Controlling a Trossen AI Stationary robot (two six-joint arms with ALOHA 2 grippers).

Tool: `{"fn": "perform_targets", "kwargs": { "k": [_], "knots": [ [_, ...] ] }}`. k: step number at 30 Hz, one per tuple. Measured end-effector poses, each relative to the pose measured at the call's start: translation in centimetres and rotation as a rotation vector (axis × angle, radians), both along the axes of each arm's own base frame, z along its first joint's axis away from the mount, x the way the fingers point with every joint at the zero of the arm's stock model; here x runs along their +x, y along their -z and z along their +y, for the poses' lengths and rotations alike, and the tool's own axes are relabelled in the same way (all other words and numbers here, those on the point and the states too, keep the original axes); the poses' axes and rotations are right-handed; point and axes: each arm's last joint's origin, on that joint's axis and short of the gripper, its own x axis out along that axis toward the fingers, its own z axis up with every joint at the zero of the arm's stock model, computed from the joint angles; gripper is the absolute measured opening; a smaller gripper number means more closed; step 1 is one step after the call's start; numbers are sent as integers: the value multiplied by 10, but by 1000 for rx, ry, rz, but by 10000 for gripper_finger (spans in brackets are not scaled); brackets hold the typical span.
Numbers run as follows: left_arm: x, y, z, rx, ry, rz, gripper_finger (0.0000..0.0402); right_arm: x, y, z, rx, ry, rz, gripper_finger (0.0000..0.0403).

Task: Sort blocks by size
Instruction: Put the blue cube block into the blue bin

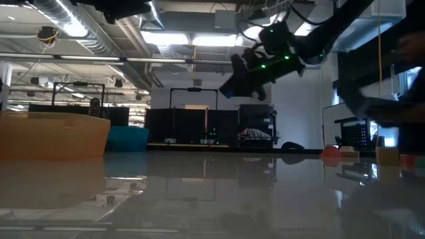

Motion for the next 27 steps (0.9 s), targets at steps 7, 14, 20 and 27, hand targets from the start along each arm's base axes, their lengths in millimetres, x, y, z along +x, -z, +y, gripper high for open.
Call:
{"fn": "perform_targets", "kwargs": {
  "k": [7,14,20,27],
  "knots": [
    [0,-1,0,1,0,-9,205,47,-4,-7,-30,-104,-14,138],
    [0,-1,0,1,0,-8,205,98,-1,-20,-41,-182,-20,138],
    [0,-1,0,1,1,-14,205,139,2,-27,-58,-227,-69,138],
    [0,-3,0,-7,0,-37,205,178,8,-34,-73,-255,-106,138]
  ]
}}
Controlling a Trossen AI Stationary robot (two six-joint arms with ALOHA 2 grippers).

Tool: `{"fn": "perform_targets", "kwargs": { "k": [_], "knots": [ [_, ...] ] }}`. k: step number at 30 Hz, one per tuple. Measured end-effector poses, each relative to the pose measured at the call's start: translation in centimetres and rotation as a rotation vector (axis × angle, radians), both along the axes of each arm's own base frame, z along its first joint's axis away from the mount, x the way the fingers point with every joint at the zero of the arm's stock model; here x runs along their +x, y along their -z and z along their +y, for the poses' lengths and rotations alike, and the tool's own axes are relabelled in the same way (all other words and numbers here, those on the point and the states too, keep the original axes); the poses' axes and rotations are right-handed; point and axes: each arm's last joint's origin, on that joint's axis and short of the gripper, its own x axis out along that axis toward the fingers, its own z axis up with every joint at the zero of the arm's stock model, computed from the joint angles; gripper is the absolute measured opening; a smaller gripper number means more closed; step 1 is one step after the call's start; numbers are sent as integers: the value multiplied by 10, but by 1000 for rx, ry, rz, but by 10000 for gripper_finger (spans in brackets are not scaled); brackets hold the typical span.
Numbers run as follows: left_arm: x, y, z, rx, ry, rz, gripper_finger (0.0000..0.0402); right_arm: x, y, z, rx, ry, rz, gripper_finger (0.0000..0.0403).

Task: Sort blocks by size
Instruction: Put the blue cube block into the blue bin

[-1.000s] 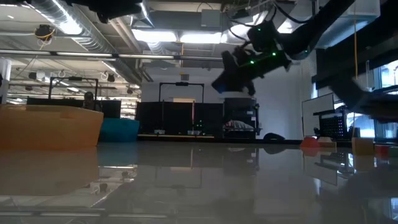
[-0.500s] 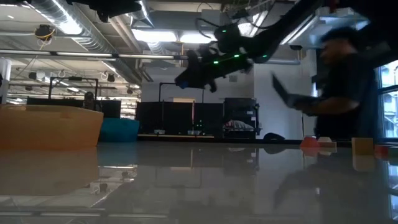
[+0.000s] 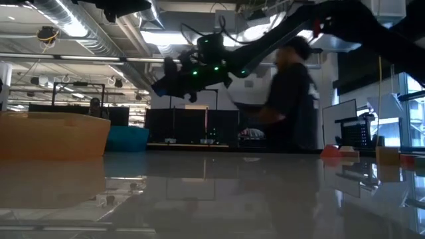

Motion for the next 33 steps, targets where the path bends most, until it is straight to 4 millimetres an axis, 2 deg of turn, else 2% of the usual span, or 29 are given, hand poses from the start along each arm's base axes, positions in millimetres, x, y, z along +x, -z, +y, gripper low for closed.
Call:
{"fn": "perform_targets", "kwargs": {
  "k": [12,18,23,27,33],
  "knots": [
    [0,-1,0,-20,2,-20,205,47,18,-7,-49,-56,-90,138],
    [0,-1,0,-18,2,-23,205,65,35,-6,-62,-51,-119,138],
    [0,-1,0,-18,2,-22,205,71,35,0,-76,-14,-152,138],
    [0,-1,0,-18,2,-28,205,74,32,8,-150,68,-167,142],
    [0,-4,0,-14,0,-55,205,77,28,18,-172,70,-196,193]
  ]
}}
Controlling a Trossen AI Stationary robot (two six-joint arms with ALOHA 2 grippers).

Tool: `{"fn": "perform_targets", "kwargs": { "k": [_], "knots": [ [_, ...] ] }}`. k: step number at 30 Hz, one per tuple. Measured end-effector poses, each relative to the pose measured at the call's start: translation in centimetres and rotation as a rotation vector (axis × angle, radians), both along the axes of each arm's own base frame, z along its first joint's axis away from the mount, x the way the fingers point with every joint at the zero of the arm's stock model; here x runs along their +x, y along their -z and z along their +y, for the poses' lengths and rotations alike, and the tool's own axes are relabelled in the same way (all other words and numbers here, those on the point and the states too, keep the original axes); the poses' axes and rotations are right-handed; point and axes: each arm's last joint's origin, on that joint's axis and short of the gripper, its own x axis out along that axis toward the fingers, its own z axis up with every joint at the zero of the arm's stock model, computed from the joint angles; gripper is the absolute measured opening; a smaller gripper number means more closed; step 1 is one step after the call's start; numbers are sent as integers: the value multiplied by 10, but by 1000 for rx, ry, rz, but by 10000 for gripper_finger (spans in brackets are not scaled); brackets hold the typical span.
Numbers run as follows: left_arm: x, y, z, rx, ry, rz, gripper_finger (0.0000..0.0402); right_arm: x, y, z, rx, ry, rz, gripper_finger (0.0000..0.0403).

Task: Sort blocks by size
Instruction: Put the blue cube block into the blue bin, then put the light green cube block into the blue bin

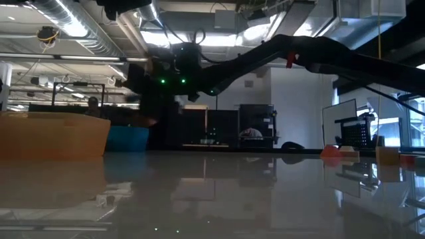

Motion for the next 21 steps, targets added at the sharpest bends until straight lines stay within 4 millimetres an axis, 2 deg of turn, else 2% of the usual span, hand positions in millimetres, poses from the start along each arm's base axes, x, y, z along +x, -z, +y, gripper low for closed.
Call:
{"fn": "perform_targets", "kwargs": {
  "k": [5,10,12,15,21],
  "knots": [
    [0,-2,0,7,-1,-15,205,1,2,4,-21,-19,24,238],
    [0,0,0,14,-1,4,205,1,-1,5,-45,-35,39,255],
    [-1,0,0,15,-1,9,205,-2,-11,3,-70,-35,70,256],
    [-3,0,0,13,-1,8,205,-11,-37,-2,-69,-31,131,256],
    [-7,-1,0,17,5,10,205,-45,-86,-22,-41,-122,308,256]
  ]
}}
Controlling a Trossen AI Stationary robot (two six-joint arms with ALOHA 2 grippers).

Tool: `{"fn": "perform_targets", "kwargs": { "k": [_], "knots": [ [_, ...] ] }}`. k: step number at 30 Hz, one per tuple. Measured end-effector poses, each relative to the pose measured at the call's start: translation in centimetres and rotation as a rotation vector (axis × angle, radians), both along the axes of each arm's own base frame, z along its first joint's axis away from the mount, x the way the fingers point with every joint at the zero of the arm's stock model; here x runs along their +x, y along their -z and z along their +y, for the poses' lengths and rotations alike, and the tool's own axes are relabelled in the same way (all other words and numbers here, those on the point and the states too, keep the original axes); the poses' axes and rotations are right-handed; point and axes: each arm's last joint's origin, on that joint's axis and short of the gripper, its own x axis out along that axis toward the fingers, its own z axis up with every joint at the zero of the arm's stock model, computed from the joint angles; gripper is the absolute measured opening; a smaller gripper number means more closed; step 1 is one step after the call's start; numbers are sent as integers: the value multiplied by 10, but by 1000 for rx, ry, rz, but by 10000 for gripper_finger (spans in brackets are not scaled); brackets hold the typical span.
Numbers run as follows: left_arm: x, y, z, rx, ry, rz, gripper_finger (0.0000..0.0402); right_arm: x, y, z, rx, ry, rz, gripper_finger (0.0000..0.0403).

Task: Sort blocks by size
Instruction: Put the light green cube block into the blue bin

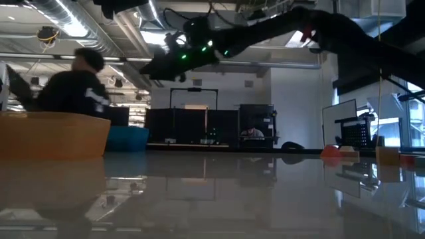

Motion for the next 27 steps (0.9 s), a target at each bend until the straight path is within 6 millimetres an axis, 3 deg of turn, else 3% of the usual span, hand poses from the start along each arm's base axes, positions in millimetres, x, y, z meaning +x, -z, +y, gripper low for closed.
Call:
{"fn": "perform_targets", "kwargs": {
  "k": [7,9,15,23,27],
  "knots": [
    [-1,-1,-1,5,28,-3,205,-50,-71,13,-80,15,195,257],
    [0,0,-1,6,27,1,205,-66,-84,20,-99,27,287,257],
    [2,2,-1,6,27,20,205,-128,-133,47,-69,1,469,257],
    [7,7,-1,24,29,66,205,-185,-157,94,25,-47,726,257],
    [14,12,-1,35,30,106,205,-198,-159,113,70,-35,825,257]
  ]
}}
